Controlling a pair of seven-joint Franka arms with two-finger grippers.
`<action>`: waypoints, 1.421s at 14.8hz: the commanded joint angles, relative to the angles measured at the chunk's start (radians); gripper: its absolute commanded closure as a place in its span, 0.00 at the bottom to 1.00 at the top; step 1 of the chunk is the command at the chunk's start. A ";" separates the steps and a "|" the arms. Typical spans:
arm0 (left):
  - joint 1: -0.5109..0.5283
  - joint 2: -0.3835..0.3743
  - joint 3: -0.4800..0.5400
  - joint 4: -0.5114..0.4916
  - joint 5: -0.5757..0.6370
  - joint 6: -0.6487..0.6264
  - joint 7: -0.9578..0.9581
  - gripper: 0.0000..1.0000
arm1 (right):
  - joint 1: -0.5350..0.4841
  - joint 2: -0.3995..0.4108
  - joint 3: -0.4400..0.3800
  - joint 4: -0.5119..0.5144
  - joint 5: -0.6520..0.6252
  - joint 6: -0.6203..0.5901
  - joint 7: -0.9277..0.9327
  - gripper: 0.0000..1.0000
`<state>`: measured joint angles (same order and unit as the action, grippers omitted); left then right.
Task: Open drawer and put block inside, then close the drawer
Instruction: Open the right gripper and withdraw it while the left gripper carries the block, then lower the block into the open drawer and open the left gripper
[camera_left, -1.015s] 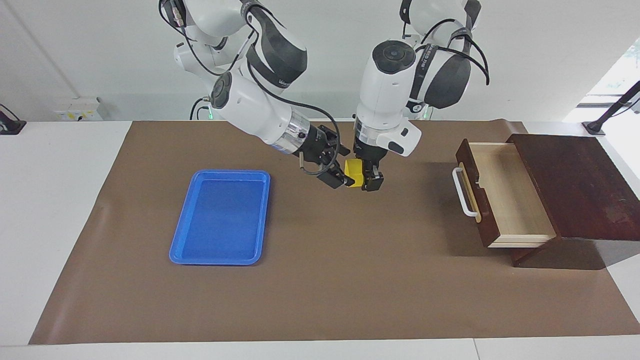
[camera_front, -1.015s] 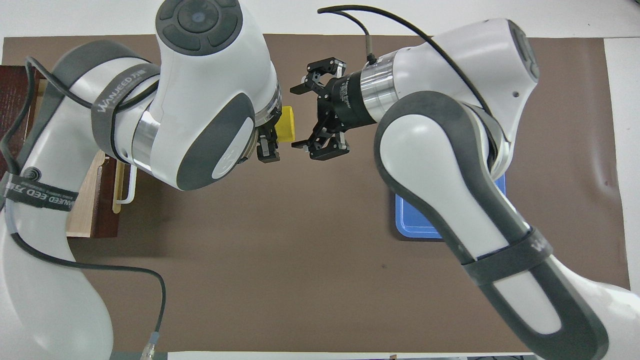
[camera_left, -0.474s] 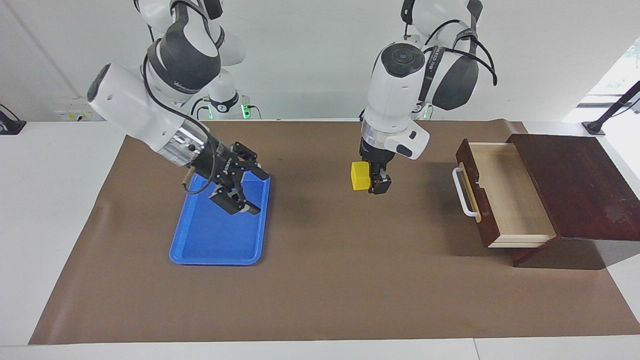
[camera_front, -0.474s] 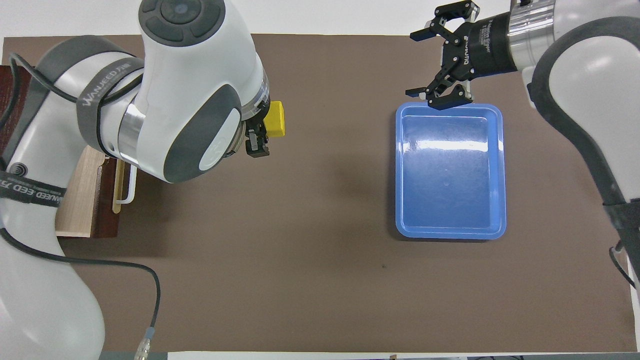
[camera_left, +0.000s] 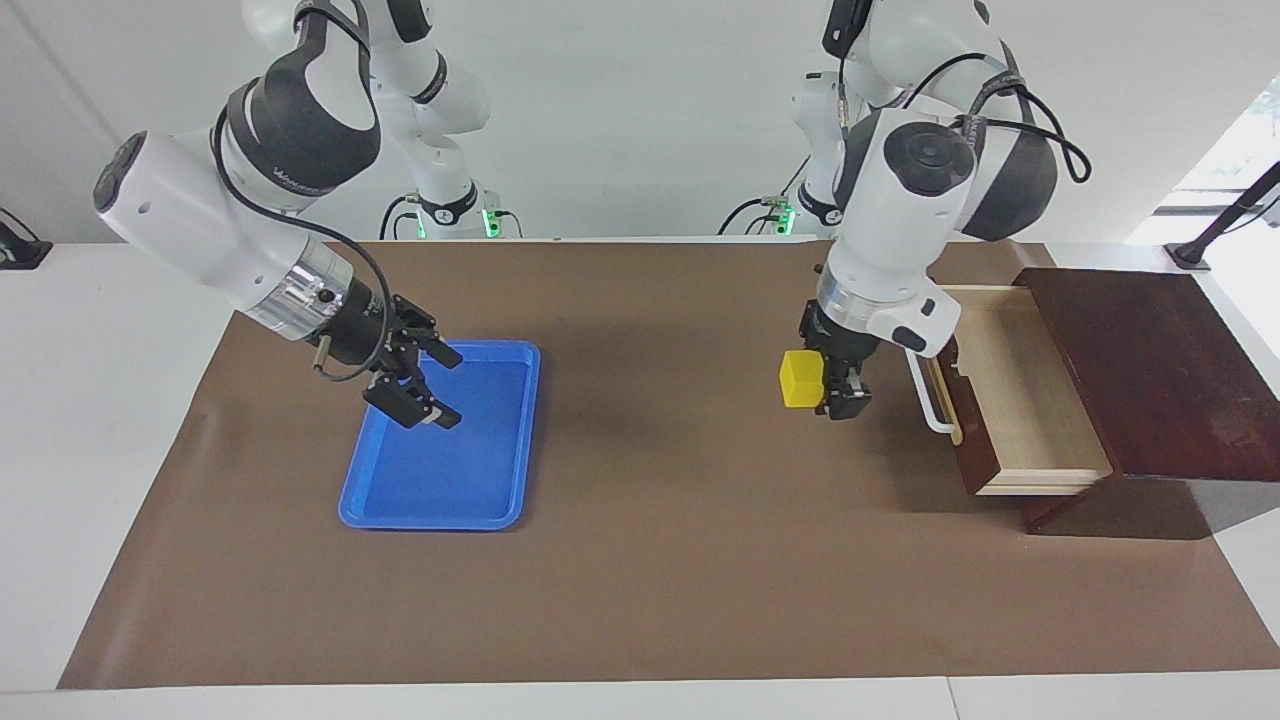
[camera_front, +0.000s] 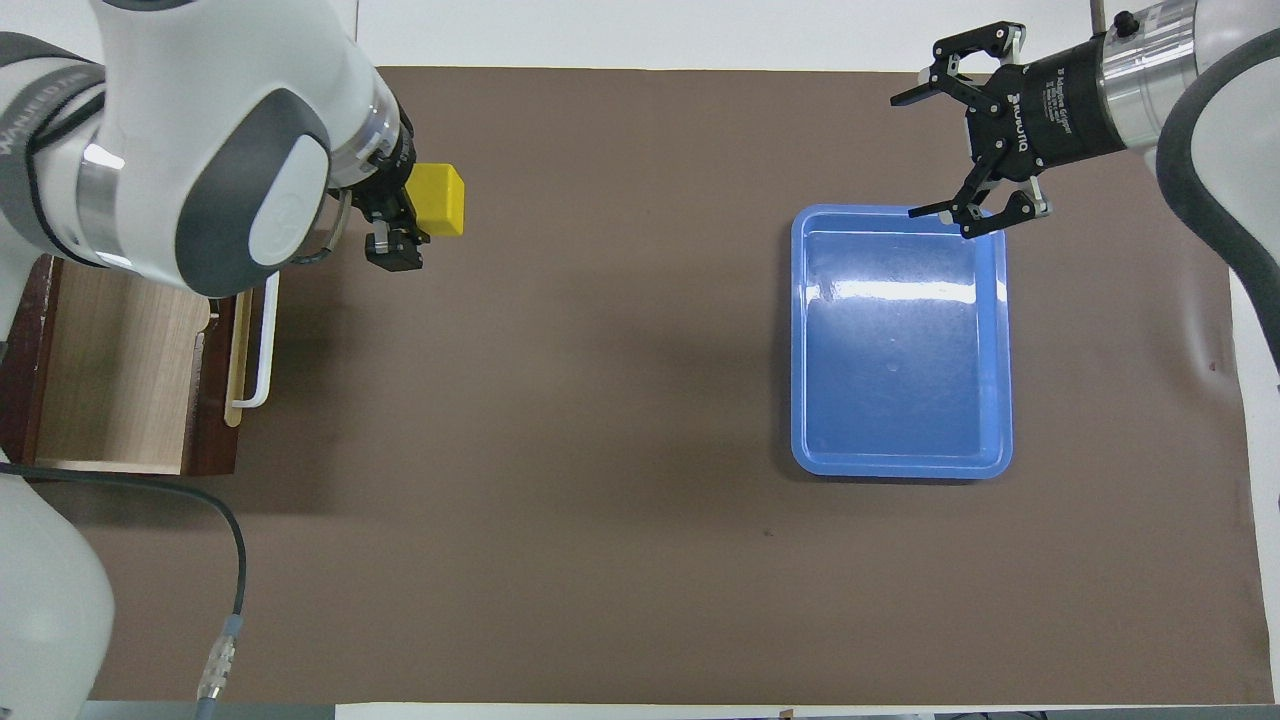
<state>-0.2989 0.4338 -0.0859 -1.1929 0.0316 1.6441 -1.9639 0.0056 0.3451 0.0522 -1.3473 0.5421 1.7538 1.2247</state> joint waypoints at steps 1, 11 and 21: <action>0.073 -0.055 -0.008 -0.068 -0.001 0.011 0.106 1.00 | -0.007 -0.026 -0.008 0.008 -0.073 -0.075 -0.157 0.00; 0.291 -0.224 -0.008 -0.362 -0.002 0.157 0.420 1.00 | -0.026 -0.155 -0.041 -0.021 -0.333 -0.269 -0.802 0.00; 0.446 -0.274 -0.005 -0.551 -0.001 0.290 0.594 1.00 | -0.121 -0.386 -0.040 -0.243 -0.544 -0.284 -1.447 0.00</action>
<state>0.1254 0.2129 -0.0845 -1.6759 0.0315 1.8999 -1.3833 -0.0977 0.0247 -0.0002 -1.5078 0.0337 1.4551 -0.1513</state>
